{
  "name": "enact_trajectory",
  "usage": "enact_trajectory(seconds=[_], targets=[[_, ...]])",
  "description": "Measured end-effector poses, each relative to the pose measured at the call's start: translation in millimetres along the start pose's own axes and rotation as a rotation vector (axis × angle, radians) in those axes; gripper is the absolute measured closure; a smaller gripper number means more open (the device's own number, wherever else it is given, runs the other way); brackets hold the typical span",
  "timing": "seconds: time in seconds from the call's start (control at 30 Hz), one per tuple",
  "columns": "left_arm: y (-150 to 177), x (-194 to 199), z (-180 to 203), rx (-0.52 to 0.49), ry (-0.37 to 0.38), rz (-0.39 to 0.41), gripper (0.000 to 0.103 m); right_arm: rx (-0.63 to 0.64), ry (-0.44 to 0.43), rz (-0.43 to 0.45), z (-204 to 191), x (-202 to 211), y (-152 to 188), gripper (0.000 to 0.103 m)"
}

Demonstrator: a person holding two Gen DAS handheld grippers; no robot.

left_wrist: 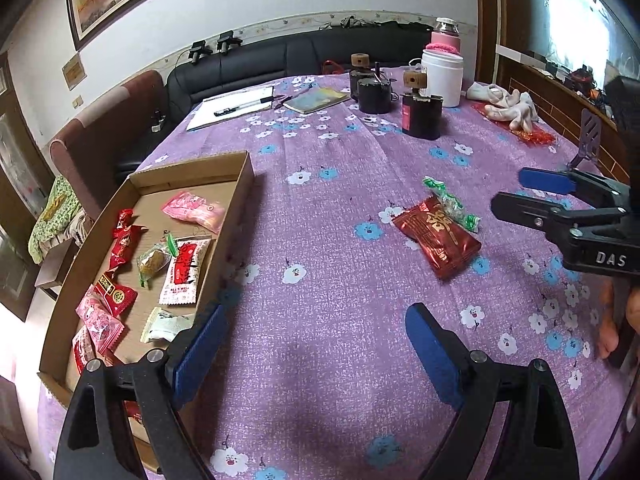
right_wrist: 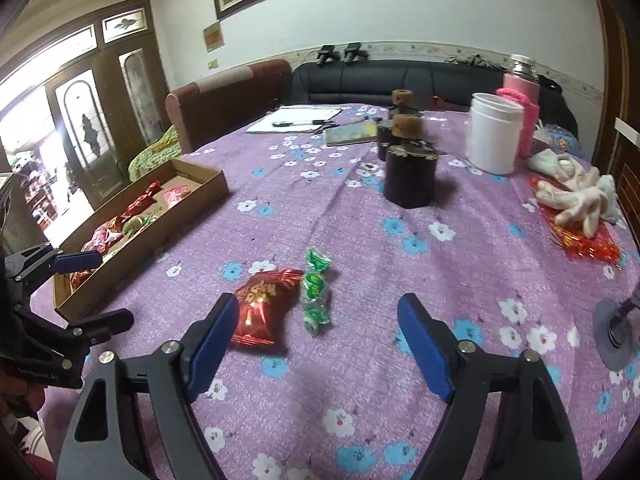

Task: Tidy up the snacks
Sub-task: 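Withdraw both open tools from the tray toward the red-gold bag and green sweet, then grasp the red-gold bag with left tool while right tool grasps green-wrapped sweet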

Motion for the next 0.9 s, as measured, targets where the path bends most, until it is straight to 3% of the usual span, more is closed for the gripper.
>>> enact_trajectory(seconds=[0.17,0.5,0.9], targets=[[2,-5,-1,0.006,0.006,-0.016,0.01,0.01,-0.036,-0.034,-3,-17,-2,0.042],[5,-13,-5,0.025,0.012,-0.04,0.01,0.02,-0.046,-0.085,-2,-44,-5,0.048],[7,-14,-4,0.023,0.02,-0.047,0.01,-0.03,0.026,-0.121,14,-56,-7,0.067]])
Point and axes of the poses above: each gripper's, at about its wrist camera, not at the fingertips, and x roughly against the way its jaws point, z to its right, y to its underside, the point moved 4 cm from there along -x, roughly the way its jaws point, and after that the axes turned 12 degrees about -y, right-handed, at the moved point
